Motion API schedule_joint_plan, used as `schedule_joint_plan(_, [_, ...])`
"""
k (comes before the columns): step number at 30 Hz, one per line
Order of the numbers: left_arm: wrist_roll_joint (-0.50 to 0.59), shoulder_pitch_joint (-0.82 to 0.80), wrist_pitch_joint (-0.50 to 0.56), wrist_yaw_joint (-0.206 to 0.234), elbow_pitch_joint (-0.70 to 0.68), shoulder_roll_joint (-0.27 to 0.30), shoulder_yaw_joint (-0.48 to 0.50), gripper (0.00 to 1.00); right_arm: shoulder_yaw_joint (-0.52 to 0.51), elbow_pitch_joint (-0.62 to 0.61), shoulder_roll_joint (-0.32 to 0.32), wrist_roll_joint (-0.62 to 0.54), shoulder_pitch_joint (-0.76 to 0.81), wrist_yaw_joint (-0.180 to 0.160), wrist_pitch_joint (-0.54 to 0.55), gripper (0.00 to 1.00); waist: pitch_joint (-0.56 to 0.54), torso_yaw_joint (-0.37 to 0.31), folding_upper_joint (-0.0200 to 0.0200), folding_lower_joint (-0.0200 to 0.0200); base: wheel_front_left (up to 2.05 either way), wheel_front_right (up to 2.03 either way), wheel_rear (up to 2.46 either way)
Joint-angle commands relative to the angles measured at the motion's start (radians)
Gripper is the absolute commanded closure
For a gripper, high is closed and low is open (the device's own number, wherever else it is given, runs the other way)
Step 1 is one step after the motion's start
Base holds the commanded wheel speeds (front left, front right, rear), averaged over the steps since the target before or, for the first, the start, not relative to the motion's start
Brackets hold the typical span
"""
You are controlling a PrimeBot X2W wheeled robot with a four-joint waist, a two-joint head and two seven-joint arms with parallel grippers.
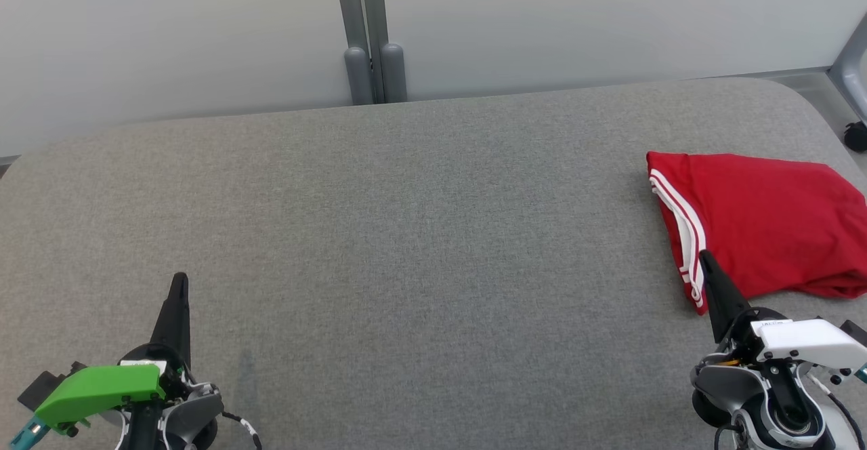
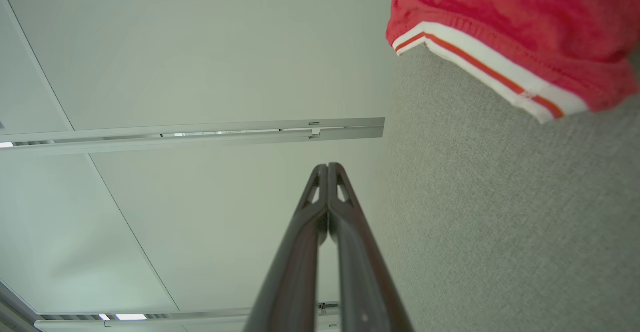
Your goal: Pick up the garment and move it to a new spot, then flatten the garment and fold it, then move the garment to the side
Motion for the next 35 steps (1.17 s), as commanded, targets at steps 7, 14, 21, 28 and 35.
schedule_joint_plan(7, [-0.001, -0.011, 0.004, -0.005, -0.003, 0.001, 0.002, 1.0, 0.0, -0.005, -0.001, 0.007, 0.009, 0.0, 0.003, 1.0, 0.0, 0.0, 0.0, 0.0, 0.0, 0.0, 0.0])
schedule_joint_plan(14, [-0.001, -0.011, 0.004, -0.005, -0.003, 0.001, 0.002, 1.0, 0.0, -0.005, -0.001, 0.007, 0.009, 0.0, 0.003, 1.0, 0.0, 0.0, 0.0, 0.0, 0.0, 0.0, 0.0])
schedule_joint_plan(21, [-0.001, -0.011, 0.004, -0.005, -0.003, 0.001, 0.002, 1.0, 0.0, -0.005, -0.001, 0.007, 0.009, 0.0, 0.003, 1.0, 0.0, 0.0, 0.0, 0.0, 0.0, 0.0, 0.0])
schedule_joint_plan(28, [-0.001, -0.011, 0.003, -0.005, -0.003, 0.001, 0.002, 1.0, 0.0, -0.005, -0.001, 0.007, 0.009, 0.0, 0.003, 1.0, 0.0, 0.0, 0.0, 0.0, 0.0, 0.0, 0.0])
schedule_joint_plan(35, [-0.001, -0.011, 0.003, -0.005, -0.003, 0.001, 0.002, 1.0, 0.0, -0.005, -0.001, 0.007, 0.009, 0.0, 0.003, 1.0, 0.0, 0.0, 0.0, 0.0, 0.0, 0.0, 0.0])
